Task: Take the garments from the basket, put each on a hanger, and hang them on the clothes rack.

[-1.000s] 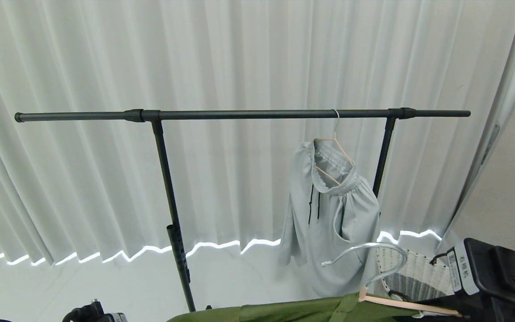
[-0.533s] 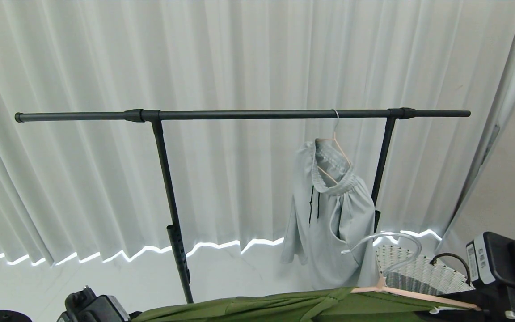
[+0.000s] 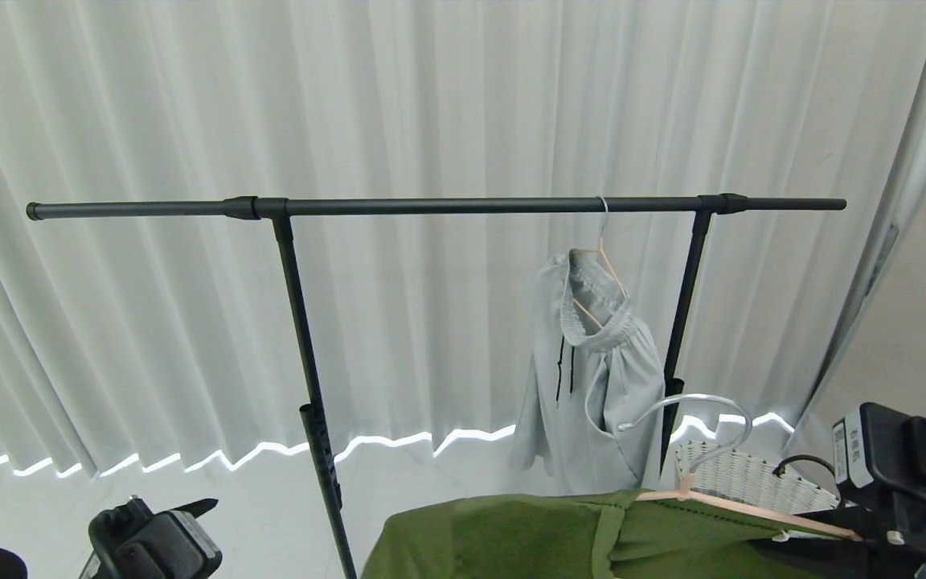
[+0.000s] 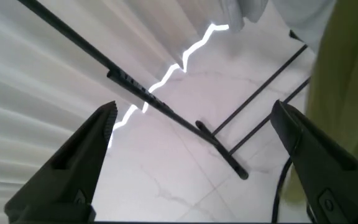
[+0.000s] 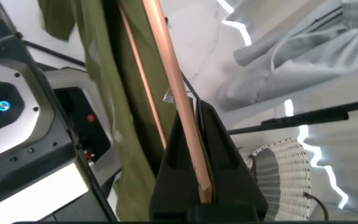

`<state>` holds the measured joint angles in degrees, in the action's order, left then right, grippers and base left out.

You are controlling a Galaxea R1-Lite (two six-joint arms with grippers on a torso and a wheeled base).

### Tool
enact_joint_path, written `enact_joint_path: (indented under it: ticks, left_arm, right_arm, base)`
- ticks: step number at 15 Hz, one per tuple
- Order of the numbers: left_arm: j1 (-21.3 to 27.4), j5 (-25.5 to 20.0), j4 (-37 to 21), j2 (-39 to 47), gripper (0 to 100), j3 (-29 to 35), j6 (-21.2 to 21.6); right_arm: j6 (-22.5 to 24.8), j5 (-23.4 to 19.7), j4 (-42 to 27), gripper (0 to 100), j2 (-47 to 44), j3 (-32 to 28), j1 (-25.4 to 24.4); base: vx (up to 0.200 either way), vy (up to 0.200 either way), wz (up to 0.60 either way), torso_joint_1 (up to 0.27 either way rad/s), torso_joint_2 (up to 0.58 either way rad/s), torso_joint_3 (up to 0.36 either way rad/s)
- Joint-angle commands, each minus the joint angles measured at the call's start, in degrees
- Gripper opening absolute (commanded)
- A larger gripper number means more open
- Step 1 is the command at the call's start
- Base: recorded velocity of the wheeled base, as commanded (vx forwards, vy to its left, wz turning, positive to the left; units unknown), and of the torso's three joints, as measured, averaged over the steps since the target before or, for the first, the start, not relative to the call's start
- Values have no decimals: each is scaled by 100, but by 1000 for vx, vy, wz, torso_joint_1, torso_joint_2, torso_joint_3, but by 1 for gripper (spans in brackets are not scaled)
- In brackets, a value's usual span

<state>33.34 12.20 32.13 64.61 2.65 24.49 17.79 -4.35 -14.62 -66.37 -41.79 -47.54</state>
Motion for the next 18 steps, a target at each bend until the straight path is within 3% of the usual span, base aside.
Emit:
enact_joint_path:
  ticks: [1,4,8,9,10,11,12,13,14,17,18]
  left_arm:
    - [32,-60,12,-221,100,-27,-6]
    - [261,-438,12,-467,100,17,21]
    - [225,-438,3,-616,100,219,-199]
    - [217,-420,-14,-572,100,333,-498]
    - [146,-394,-111,-414,100,623,-1025]
    - [23,-385,-295,-335,100,817,-1280]
    - [-355,-385,-990,-282,100,1221,-1500]
    - [-741,-385,-1746,-282,100,1484,-1509]
    - [-996,-394,-2053,-291,100,1555,-1509]
    - [-1049,-394,-2044,-528,100,1317,-1465]
    - [-1040,-394,-2044,-748,100,1133,-1148]
  right_arm:
    - [6,22,3,0,-43,4,96]
    - [-3,101,-24,0,-52,4,263]
    - [-82,382,-129,0,-69,13,307]
    - [-161,506,-252,0,-113,4,307]
    - [-284,954,-542,0,-219,-22,333]
    - [-504,1077,-604,0,-298,-22,342]
    - [-1111,1147,-613,0,-465,-49,342]
    - [-1620,1226,-613,0,-641,-172,342]
    - [-2051,1279,-604,0,-790,-330,333]
    - [-2956,1340,-613,0,-1124,-936,342]
    - [-3238,1349,-613,0,-1300,-1244,342]
  base:
    - [0,0,0,0,0,0]
    - [0,0,0,0,0,0]
    - [0,0,0,0,0,0]
    - [0,0,0,0,0,0]
    - [0,0,0,0,0,0]
    - [0,0,0,0,0,0]
    - [0,0,0,0,0,0]
    - [0,0,0,0,0,0]
    - [0,0,0,0,0,0]
    - [0,0,0,0,0,0]
    - [0,0,0,0,0,0]
